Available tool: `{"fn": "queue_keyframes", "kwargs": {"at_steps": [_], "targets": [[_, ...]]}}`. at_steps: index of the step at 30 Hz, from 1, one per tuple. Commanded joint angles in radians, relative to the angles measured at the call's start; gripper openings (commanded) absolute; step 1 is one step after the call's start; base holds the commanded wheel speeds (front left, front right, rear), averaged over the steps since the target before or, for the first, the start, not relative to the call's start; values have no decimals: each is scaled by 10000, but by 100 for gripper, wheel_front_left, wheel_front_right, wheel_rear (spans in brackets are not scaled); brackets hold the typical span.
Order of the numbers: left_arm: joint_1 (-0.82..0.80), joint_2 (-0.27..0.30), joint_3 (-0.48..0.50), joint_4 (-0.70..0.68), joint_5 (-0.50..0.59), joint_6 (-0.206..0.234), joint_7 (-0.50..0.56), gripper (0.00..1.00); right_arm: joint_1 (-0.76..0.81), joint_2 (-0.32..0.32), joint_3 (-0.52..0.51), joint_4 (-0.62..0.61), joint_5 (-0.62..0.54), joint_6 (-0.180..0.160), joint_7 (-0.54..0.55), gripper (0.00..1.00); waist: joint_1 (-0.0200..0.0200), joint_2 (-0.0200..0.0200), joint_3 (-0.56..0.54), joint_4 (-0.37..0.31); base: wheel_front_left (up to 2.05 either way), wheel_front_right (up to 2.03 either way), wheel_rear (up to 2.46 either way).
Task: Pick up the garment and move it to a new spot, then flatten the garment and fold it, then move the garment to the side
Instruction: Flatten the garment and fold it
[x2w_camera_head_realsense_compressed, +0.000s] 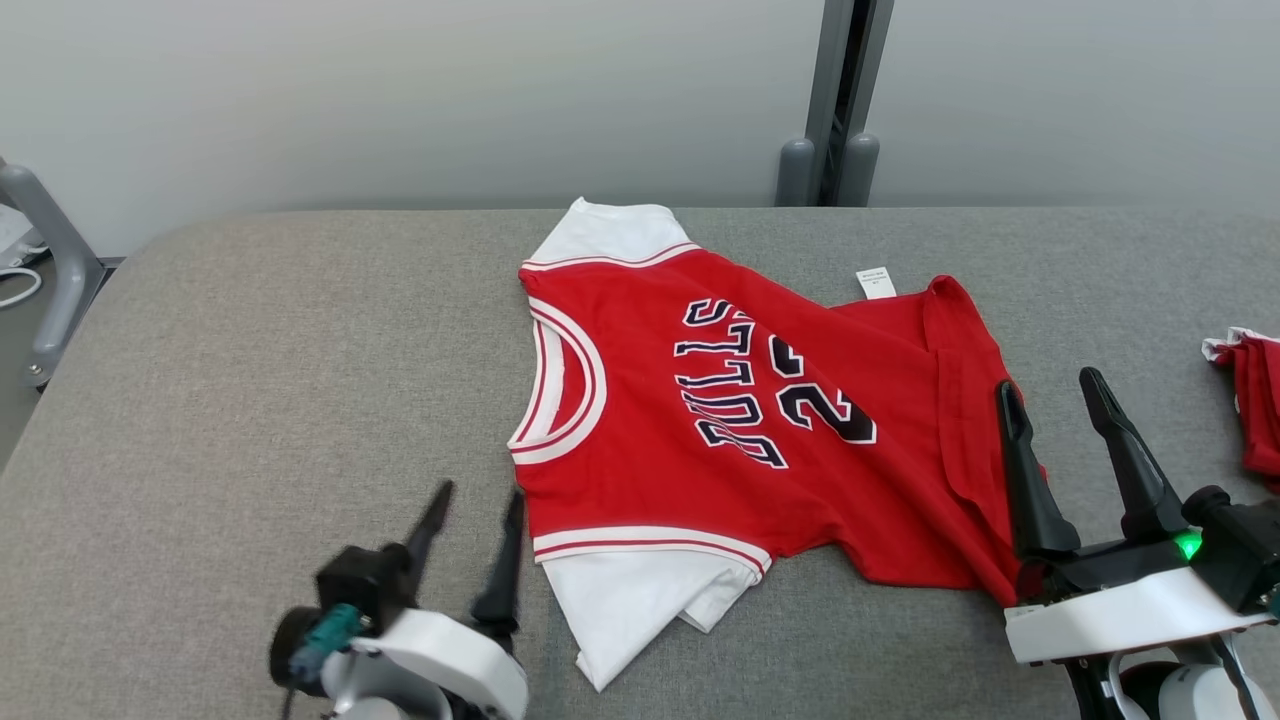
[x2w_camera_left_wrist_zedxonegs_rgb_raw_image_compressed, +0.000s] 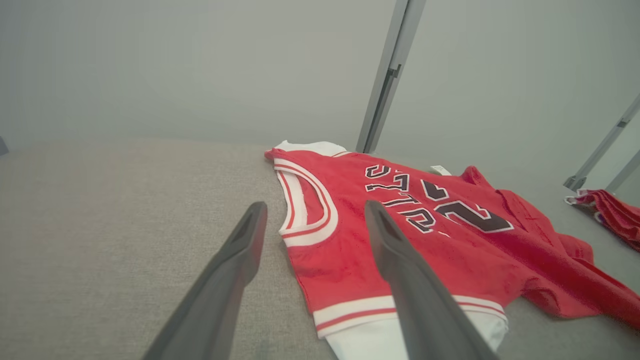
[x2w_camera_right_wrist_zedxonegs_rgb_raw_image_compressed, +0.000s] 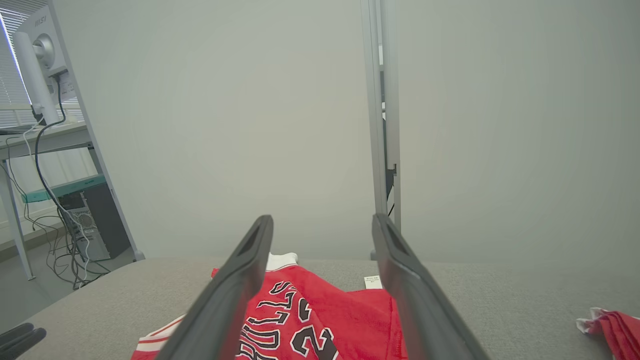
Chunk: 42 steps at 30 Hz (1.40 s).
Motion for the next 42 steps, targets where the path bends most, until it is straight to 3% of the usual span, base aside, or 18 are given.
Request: {"fn": "queue_keyframes", "kwargs": {"at_steps": [1,5,9,17,21,23,27,34,36,38,42], "targets": [[135,-3,-167,38,84,-142,127,100,90,-54,-6,-42,-21,-3,37,100,0,0,22,-7,0,0,0],[463,53,-1041,126,132,-822,897,100,90,-54,14,-3,25,-3,23,100,0,0,76,-59,0,0,0],[737,259,-1633,176,196,-1076,1709,100,56,-54,-19,67,69,-3,-40,100,0,0,124,-114,0,0,0],[634,581,-2399,298,612,-1173,2725,100,-82,-54,-20,227,201,-3,-217,100,0,0,261,-271,0,0,0],[513,656,-2628,428,918,-998,2978,100,-121,-52,7,276,217,-3,-242,100,0,0,314,-348,0,0,0],[390,633,-2623,519,1125,-610,2959,100,-160,-52,12,303,211,-3,-256,100,0,0,364,-417,0,0,0],[357,643,-2707,614,1231,-472,3010,100,-195,-52,-1,312,205,-3,-271,100,0,0,408,-470,0,0,0],[184,587,-3051,749,1324,-706,2927,100,-237,-54,-8,354,183,-3,-302,100,0,0,487,-503,0,0,0],[142,575,-3105,761,1226,-819,2955,41,-255,-53,-12,390,200,-3,-293,100,0,0,475,-497,0,0,0],[130,533,-3121,709,1052,-942,2930,0,-263,-54,-28,428,223,-3,-302,100,0,0,441,-484,0,0,0],[227,422,-2967,397,291,-1247,2818,0,-207,-54,-49,499,268,-3,-336,100,0,0,315,-453,0,0,0]]}}
